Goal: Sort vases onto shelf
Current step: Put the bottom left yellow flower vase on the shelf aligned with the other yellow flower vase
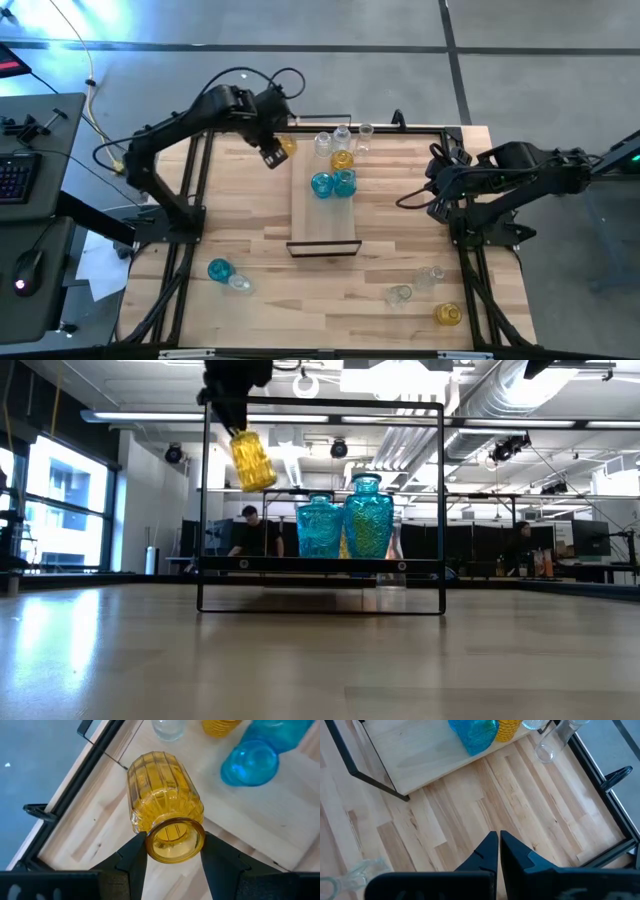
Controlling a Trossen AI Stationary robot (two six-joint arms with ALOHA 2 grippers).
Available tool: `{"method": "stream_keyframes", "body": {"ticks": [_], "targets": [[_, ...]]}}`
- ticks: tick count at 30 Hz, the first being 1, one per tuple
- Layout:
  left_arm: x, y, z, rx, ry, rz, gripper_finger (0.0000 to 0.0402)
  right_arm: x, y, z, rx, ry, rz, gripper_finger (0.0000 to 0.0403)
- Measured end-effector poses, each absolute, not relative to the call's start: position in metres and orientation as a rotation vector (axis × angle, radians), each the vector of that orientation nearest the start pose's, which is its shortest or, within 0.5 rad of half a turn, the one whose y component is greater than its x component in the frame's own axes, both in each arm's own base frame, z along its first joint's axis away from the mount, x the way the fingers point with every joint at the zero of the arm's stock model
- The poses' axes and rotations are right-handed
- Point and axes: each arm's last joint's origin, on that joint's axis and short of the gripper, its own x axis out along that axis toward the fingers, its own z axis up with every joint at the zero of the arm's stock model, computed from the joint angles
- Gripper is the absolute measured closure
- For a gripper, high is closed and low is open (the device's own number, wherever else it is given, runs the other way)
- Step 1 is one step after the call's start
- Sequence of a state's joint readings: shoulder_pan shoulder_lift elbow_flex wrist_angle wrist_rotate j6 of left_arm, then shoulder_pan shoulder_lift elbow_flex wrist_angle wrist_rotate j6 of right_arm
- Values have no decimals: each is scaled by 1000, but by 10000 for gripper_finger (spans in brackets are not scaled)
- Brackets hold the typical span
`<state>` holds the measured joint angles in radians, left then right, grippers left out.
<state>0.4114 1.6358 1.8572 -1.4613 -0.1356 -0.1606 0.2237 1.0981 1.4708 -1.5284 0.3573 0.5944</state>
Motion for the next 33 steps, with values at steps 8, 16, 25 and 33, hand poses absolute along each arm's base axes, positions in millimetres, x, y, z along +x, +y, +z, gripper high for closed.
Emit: {"method": "stream_keyframes", "body": {"ticks": [8, 16, 25, 33], "targets": [[285, 142, 365, -326, 1280, 532, 256, 143, 22, 397, 201, 1021, -437, 402], [305, 152, 339, -355, 1337, 461, 256, 143, 22, 397, 192, 1024, -431, 402], [319, 157, 321, -387, 1372, 391, 256, 143, 22, 397, 191, 1024, -431, 402], [323, 158, 320, -399, 1332, 366, 256, 143, 22, 397, 174, 1022, -433, 402]]}}
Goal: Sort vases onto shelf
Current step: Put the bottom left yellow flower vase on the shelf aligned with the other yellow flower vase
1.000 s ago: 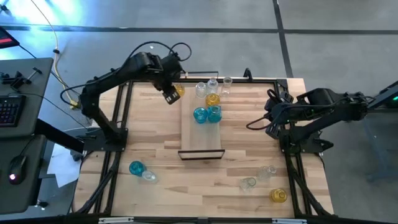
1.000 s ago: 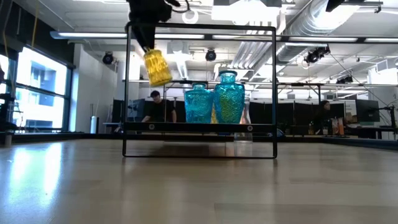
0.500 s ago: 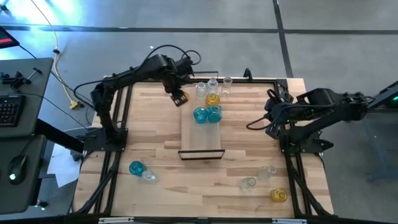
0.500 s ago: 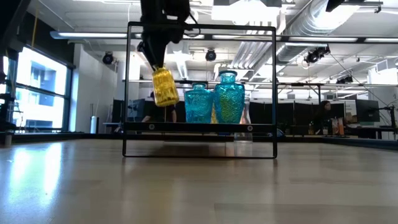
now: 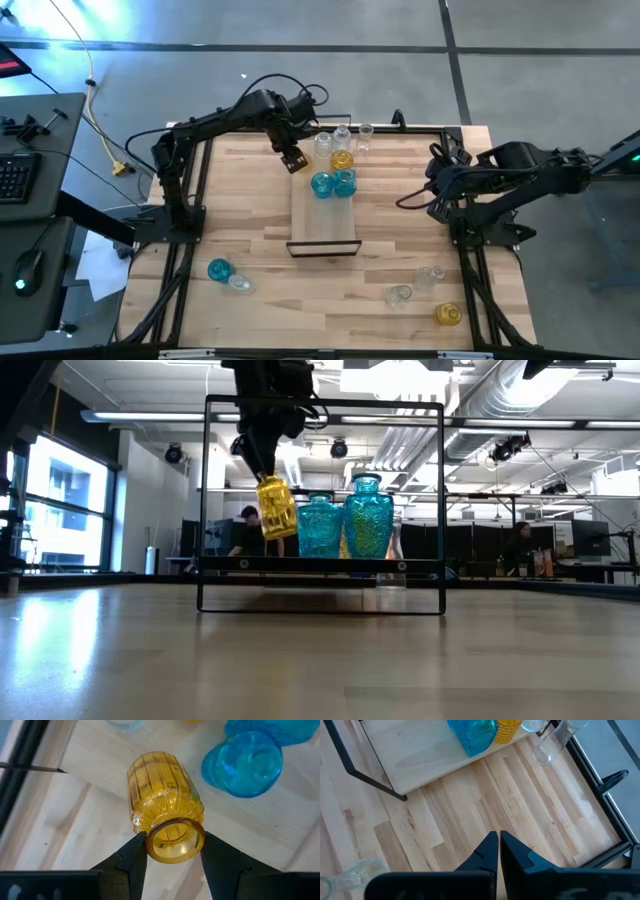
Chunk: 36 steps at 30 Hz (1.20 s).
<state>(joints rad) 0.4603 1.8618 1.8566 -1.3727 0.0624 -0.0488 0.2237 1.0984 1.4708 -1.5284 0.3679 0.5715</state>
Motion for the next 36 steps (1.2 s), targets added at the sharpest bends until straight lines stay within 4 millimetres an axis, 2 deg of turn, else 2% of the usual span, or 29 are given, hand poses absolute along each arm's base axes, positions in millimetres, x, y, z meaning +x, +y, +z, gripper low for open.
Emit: {"method": "stream_keyframes", "body": {"ticks": [14, 20, 27, 36], "targets": [[325, 162, 321, -422, 1286, 382, 255, 143, 22, 397, 177, 1017, -437, 402], [323, 162, 305, -444, 1341, 392, 256, 143, 22, 397, 177, 1017, -437, 402], [326, 163, 302, -444, 1316, 399, 255, 143, 22, 397, 175, 1014, -441, 402], [336, 167, 283, -456, 1365, 381, 254, 144, 22, 397, 186, 1008, -446, 402]]}}
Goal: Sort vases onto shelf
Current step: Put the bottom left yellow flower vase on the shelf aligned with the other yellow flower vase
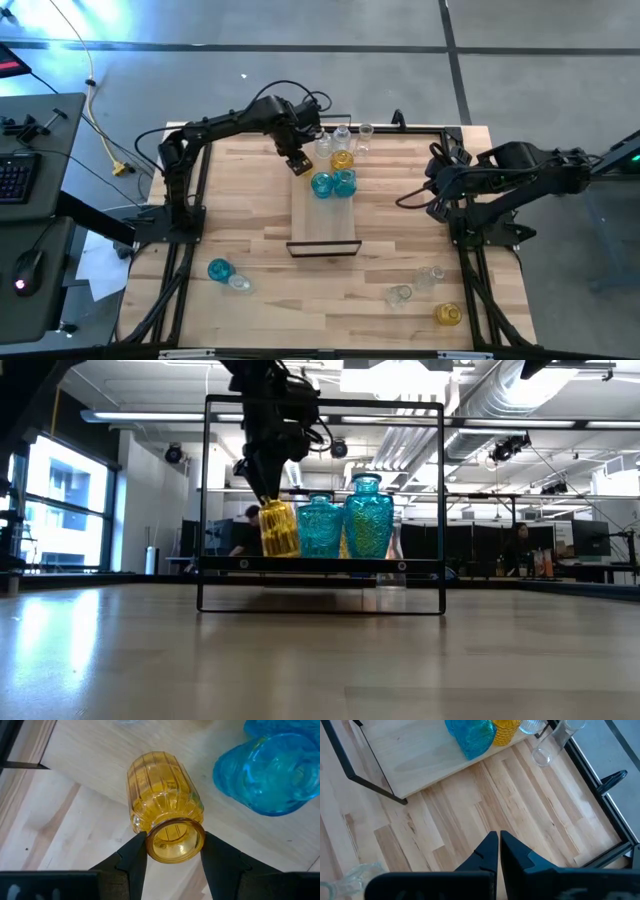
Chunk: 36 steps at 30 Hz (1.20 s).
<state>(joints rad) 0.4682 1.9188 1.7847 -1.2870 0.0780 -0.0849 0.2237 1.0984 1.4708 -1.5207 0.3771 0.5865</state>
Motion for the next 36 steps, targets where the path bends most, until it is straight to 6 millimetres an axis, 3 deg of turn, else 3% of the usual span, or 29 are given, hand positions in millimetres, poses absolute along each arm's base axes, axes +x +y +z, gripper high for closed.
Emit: {"method": "stream_keyframes", "body": {"ticks": [24, 36], "targets": [[337, 167, 283, -416, 1369, 349, 229, 144, 22, 397, 201, 1005, -453, 402], [339, 172, 307, -369, 1290, 402, 198, 144, 22, 397, 197, 1006, -451, 402]]}}
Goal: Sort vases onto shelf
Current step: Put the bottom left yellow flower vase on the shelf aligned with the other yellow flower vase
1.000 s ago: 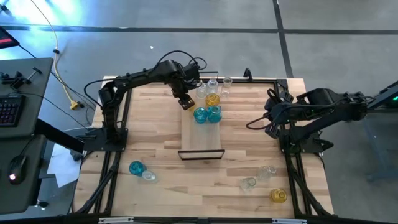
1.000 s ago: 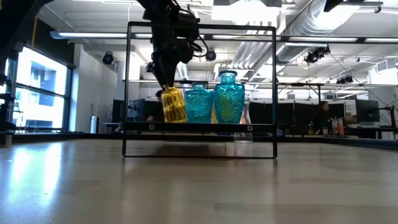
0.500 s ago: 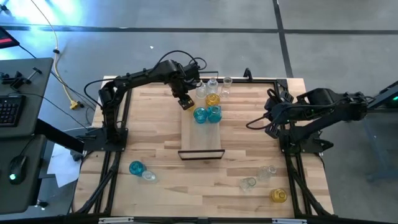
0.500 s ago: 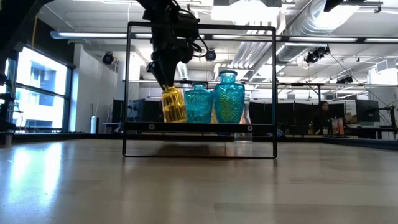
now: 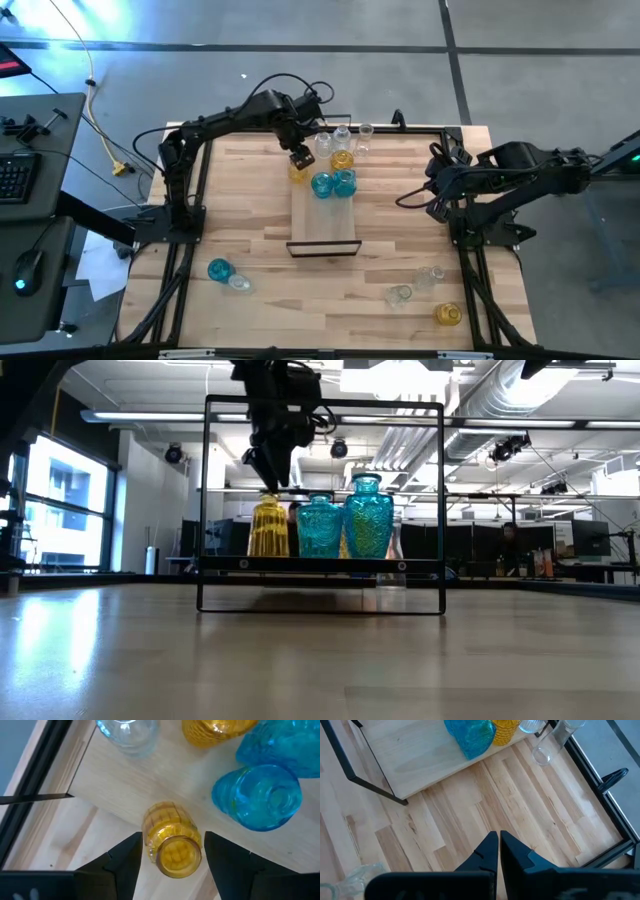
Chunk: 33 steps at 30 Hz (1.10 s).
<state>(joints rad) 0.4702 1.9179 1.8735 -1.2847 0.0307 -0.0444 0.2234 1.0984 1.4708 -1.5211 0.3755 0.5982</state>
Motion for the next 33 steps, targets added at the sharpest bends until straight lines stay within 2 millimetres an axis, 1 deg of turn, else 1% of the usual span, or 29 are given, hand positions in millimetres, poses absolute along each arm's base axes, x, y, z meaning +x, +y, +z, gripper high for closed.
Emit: {"method": "stream_keyframes", "body": {"ticks": [5, 8, 14, 17, 20, 22, 24, 27, 28, 33], "targets": [[333, 170, 312, -332, 1353, 429, 197, 144, 22, 397, 197, 1007, -451, 402], [326, 168, 319, -286, 1410, 454, 197, 144, 22, 397, 196, 1009, -451, 402], [301, 161, 357, -285, 1314, 521, 198, 143, 22, 397, 192, 1014, -452, 402], [289, 159, 370, -296, 1282, 540, 211, 143, 22, 397, 190, 1015, -451, 402], [280, 156, 375, -301, 1302, 540, 243, 143, 21, 397, 186, 1012, -456, 402], [278, 155, 372, -301, 1324, 535, 275, 143, 21, 397, 189, 1010, -461, 402], [278, 152, 364, -302, 1369, 520, 313, 143, 21, 397, 189, 1010, -461, 402], [279, 147, 348, -288, 1451, 479, 375, 143, 21, 397, 191, 1009, -463, 402], [279, 146, 342, -291, 1476, 472, 388, 143, 21, 397, 191, 1010, -464, 402], [278, 144, 320, -304, 1561, 455, 397, 141, 21, 396, 180, 1033, -471, 402]]}}
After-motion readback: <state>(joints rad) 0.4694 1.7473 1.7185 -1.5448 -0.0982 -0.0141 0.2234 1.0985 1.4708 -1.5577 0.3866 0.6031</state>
